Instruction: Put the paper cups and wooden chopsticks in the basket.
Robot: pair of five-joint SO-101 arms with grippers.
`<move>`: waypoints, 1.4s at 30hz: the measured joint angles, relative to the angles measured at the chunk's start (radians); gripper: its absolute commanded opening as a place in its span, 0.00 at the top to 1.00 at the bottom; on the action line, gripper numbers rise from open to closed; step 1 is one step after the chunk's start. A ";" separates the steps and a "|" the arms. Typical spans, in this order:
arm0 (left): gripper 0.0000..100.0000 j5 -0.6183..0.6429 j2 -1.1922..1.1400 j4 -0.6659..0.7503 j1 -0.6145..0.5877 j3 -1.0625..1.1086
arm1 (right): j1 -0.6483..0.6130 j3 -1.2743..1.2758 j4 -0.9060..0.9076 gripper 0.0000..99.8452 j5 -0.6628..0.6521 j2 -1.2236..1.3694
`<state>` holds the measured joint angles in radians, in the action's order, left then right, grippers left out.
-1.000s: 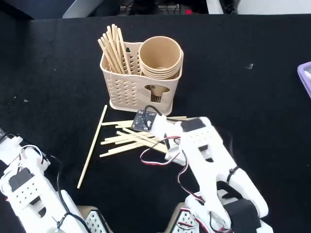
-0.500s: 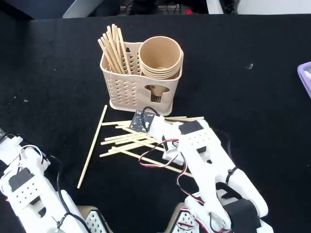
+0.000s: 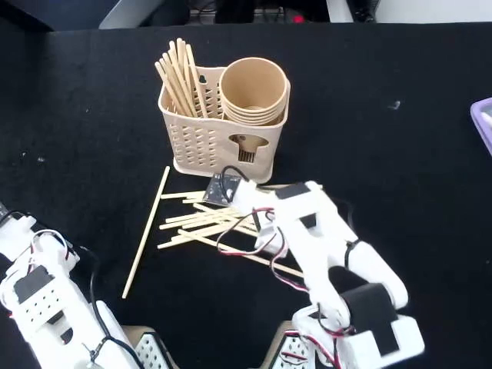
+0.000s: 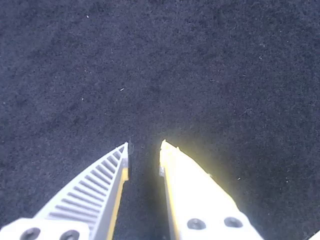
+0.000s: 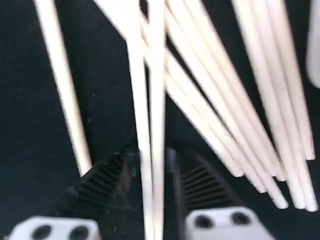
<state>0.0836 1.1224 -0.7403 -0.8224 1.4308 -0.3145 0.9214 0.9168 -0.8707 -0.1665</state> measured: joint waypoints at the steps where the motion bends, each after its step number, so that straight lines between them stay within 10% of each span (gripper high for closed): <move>1: 0.88 0.000 0.000 0.000 0.000 0.000 | 0.002 -0.011 0.003 0.99 0.000 0.008; 18: 0.88 0.000 0.000 0.000 0.000 0.000 | -0.178 -0.256 0.446 0.99 0.166 -0.712; 33: 0.88 0.000 0.000 0.000 0.000 0.000 | -0.313 -0.404 -0.554 0.99 0.582 -0.532; 42: 0.88 0.000 0.000 0.000 0.000 0.000 | -0.215 -0.638 -0.694 0.99 0.804 -0.167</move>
<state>0.0836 1.1224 -0.7403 -0.8224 1.4308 -0.5294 0.2831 0.2232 -0.0667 -0.3337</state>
